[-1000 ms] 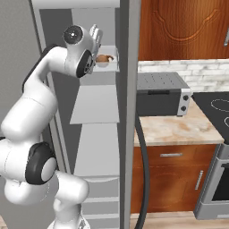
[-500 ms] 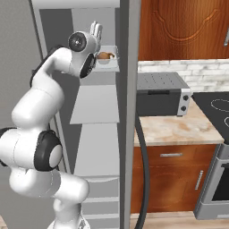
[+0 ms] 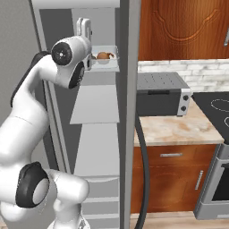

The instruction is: Take the avocado and onion out of the freezer and place them in the tupperware container on the counter. Then put the tupperware containing the vegetables back in the freezer.

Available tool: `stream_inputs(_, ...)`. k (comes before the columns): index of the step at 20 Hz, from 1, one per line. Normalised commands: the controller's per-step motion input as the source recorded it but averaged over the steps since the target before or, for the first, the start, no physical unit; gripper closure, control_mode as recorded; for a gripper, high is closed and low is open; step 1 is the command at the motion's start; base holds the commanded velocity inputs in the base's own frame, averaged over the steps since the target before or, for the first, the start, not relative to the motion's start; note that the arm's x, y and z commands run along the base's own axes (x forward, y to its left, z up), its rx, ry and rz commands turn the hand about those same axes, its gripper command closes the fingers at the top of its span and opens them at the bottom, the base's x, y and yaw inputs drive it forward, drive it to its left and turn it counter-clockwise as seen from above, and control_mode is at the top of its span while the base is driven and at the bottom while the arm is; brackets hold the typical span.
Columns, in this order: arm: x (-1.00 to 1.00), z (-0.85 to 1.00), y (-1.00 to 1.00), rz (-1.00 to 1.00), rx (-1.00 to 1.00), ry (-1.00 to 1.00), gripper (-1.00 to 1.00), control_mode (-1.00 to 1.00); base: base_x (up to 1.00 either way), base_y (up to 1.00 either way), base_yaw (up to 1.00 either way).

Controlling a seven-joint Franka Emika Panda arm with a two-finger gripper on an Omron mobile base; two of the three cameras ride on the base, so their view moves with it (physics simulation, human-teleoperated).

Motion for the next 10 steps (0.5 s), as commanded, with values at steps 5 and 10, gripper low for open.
stream_inputs(5,-0.82,0.51,0.0,0.0,-0.03,0.03,-1.0,-1.0,0.0,0.0,0.0)
stream_inputs(10,-0.66,0.43,0.01,0.01,-0.08,0.16,-1.0,-1.0,0.0,0.0,0.0)
